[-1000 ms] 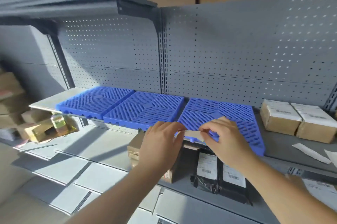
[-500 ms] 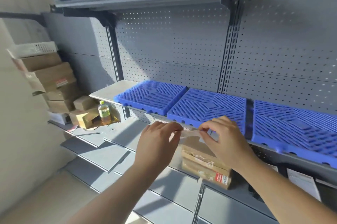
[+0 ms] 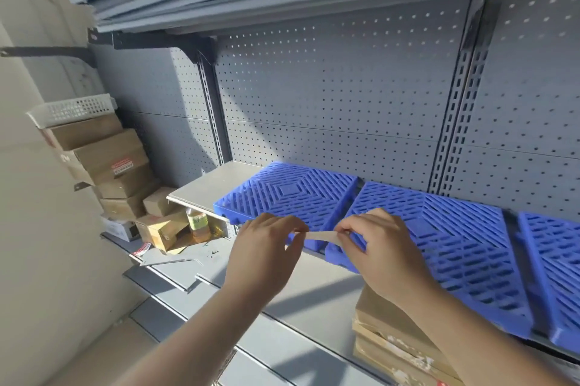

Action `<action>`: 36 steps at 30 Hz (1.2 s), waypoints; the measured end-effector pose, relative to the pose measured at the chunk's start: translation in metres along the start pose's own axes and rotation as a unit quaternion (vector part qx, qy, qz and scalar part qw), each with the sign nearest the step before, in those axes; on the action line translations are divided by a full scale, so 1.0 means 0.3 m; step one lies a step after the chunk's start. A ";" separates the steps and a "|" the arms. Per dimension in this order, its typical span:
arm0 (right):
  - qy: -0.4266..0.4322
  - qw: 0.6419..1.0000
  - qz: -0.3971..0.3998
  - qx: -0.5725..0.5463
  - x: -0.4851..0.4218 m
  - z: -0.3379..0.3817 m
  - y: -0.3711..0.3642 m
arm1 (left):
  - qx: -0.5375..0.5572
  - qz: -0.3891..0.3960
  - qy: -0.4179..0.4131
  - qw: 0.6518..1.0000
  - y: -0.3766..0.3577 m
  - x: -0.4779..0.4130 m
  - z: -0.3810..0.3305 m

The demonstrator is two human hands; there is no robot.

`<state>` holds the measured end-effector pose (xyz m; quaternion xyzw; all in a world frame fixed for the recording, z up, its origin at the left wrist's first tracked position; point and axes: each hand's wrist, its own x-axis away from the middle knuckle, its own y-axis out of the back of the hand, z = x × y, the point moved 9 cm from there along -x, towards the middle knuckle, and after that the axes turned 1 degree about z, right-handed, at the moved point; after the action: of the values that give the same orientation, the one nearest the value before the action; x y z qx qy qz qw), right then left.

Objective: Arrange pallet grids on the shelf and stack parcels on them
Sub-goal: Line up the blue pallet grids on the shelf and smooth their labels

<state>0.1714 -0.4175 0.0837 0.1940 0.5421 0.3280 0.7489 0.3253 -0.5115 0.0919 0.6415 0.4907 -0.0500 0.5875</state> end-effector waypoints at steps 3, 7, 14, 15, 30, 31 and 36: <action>0.017 1.000 0.004 0.018 -0.084 -0.017 -0.084 | -0.016 0.002 -0.005 1.000 -0.036 -0.064 0.091; 0.011 0.999 0.024 0.043 -0.151 -0.032 -0.198 | -0.017 0.020 -0.012 1.000 -0.091 -0.114 0.203; -0.038 0.995 0.023 0.086 -0.247 -0.040 -0.359 | 0.004 0.039 -0.073 0.997 -0.176 -0.274 0.394; -0.049 0.994 0.025 0.097 -0.257 -0.040 -0.378 | 0.010 0.043 -0.089 0.995 -0.192 -0.286 0.414; -0.163 0.966 0.033 0.197 -0.188 0.057 -0.583 | 0.086 0.088 -0.233 0.965 -0.296 -0.251 0.626; -0.168 0.966 0.027 0.196 -0.180 0.063 -0.586 | 0.095 0.089 -0.235 0.963 -0.295 -0.249 0.630; -0.172 0.966 -0.020 0.193 -0.152 0.075 -0.571 | 0.126 0.101 -0.215 0.963 -0.314 -0.237 0.680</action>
<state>0.2318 -0.5697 0.0118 0.3777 0.4619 0.1639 0.7856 0.3284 -0.7321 0.0090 0.7308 0.2750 -0.1887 0.5956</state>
